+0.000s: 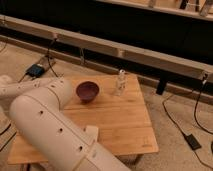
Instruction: Push the eraser across the table
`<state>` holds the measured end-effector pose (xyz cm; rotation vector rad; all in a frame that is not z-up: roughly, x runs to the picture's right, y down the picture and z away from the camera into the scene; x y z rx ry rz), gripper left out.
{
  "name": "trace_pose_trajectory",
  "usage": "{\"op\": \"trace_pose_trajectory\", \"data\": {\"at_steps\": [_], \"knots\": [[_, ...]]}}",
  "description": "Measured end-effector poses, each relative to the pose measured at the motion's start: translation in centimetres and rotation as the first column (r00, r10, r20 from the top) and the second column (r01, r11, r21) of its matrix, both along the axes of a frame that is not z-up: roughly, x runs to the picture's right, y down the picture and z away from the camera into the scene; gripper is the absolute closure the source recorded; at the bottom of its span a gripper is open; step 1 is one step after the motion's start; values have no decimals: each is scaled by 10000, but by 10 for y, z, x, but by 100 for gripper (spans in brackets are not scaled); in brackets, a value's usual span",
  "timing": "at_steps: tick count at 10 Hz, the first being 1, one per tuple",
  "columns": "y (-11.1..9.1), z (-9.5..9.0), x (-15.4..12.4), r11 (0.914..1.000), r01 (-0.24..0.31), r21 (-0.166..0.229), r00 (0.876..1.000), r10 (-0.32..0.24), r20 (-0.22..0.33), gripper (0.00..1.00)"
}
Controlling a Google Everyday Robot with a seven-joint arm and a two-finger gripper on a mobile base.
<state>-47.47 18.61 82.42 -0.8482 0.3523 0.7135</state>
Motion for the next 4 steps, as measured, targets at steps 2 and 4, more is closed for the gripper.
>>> {"op": "trace_pose_trajectory", "data": {"at_steps": [2, 4], "knots": [[-9, -14, 9, 9987, -471, -200, 9989, 470, -46, 35], [-10, -15, 9, 9983, -539, -215, 9985, 539, -30, 35]]}}
